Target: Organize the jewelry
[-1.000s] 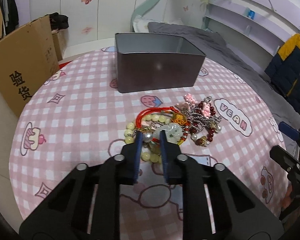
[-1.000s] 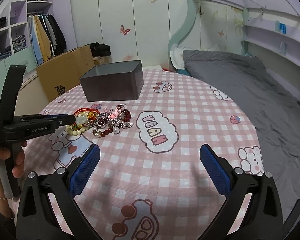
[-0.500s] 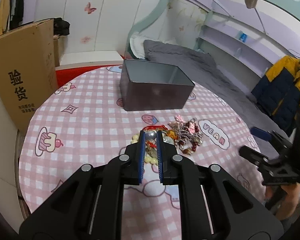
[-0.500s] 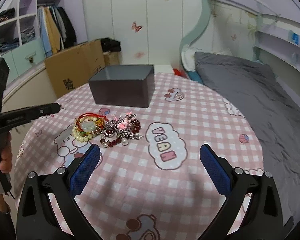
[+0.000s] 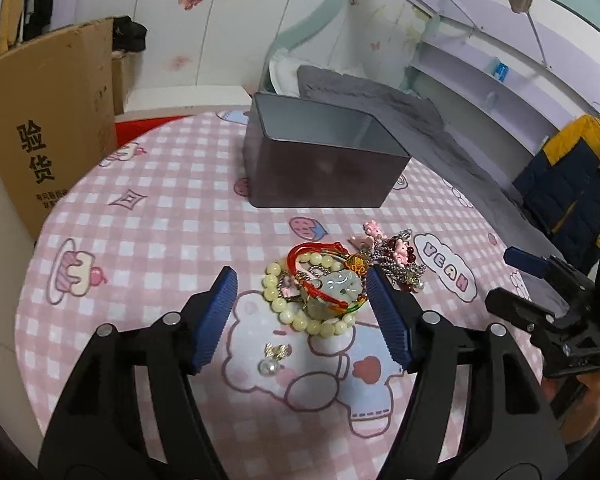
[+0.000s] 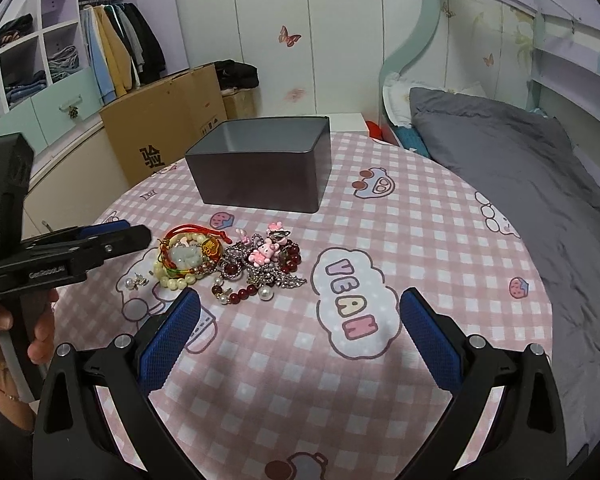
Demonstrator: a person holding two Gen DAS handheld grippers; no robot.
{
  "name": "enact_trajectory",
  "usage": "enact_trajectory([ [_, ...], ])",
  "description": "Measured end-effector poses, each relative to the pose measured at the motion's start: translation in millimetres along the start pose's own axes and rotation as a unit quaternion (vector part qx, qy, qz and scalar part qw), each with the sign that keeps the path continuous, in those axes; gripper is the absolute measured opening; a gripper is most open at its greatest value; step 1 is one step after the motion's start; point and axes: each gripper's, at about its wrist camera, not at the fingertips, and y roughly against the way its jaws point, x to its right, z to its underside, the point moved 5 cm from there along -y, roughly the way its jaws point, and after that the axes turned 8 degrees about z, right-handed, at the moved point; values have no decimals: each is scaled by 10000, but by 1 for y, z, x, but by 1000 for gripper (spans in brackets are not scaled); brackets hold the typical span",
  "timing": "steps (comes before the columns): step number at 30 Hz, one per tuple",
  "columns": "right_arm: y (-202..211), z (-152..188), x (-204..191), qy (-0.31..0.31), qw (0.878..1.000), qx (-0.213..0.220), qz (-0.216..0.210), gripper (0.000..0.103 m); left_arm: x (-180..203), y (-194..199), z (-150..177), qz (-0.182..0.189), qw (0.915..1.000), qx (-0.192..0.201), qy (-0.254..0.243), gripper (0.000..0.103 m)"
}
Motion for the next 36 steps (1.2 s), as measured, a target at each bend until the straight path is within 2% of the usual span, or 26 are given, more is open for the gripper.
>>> enact_trajectory([
  [3, -3, -1, 0, 26, 10000, -10, 1, 96, -5, -16, -1, -71, 9997, -245, 36, 64],
  [5, -6, -3, 0, 30, 10000, -17, 5, 96, -5, -26, 0, 27, 9992, -403, 40, 44],
  [9, -9, -6, 0, 56, 10000, -33, 12, 96, -6, -39, -4, -21, 9985, -543, 5, 25],
  [11, -10, -7, 0, 84, 10000, -34, 11, 96, -7, -36, -5, 41, 9989, -472, 8, 8],
  [13, -11, -9, -1, 103, 9999, -43, 7, 96, -5, -30, -7, 256, 9990, -362, 54, 7],
  [15, -11, -9, -2, 123, 9999, -61, -13, 96, -4, -25, -9, 240, 9993, -276, 49, 5],
  [22, -12, -9, -17, 393, 9991, -128, -87, 96, 5, -3, -12, 727, 9972, -90, 117, 4],
  [27, -18, -13, -18, 458, 9988, -162, -42, 96, -2, 3, -10, 471, 9986, 31, 226, 5],
  [30, -29, -17, -4, 203, 9995, -245, 31, 96, -6, 2, -6, 413, 9988, -31, 251, 5],
  [31, -34, -19, 2, 22, 9995, -307, -101, 95, -7, 2, -6, 398, 9988, -70, 262, 5],
  [34, -39, -22, 11, -365, 9972, -430, -492, 79, -11, -1, -4, 418, 9985, -143, 330, 5],
  [36, -40, -23, 11, -446, 9959, -465, -638, 74, -11, -3, -5, 457, 9980, -190, 383, 5],
])
